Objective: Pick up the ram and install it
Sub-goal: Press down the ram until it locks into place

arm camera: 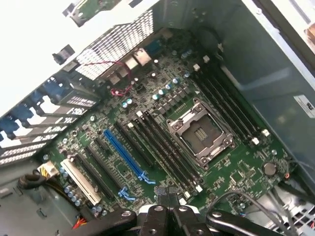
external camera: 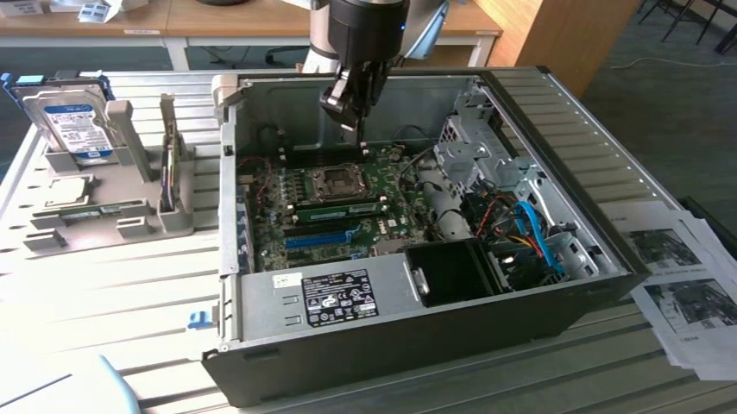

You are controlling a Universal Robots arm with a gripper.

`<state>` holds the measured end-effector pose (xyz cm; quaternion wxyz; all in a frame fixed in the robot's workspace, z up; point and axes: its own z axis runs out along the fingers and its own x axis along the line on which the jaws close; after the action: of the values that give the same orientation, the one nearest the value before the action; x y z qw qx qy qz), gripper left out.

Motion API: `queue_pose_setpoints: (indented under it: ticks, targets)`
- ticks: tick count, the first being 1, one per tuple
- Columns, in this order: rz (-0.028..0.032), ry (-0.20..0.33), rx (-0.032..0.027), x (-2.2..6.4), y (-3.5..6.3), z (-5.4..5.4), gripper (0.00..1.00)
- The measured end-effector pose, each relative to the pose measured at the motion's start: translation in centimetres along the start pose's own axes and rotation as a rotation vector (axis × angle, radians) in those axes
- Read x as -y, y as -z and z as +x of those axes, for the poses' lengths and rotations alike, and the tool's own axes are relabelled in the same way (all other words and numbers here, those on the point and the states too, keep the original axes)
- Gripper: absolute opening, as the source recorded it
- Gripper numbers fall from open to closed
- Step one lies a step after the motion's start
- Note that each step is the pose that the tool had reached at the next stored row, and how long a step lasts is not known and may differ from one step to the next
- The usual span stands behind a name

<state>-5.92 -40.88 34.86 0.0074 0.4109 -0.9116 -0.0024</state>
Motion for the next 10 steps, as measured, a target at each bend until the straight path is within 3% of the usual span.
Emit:
queue_pose_setpoints:
  ticks: [10]
  targets:
    - [-0.0015, -0.130, 0.0013, 0.00, 0.00, 0.00, 0.09]
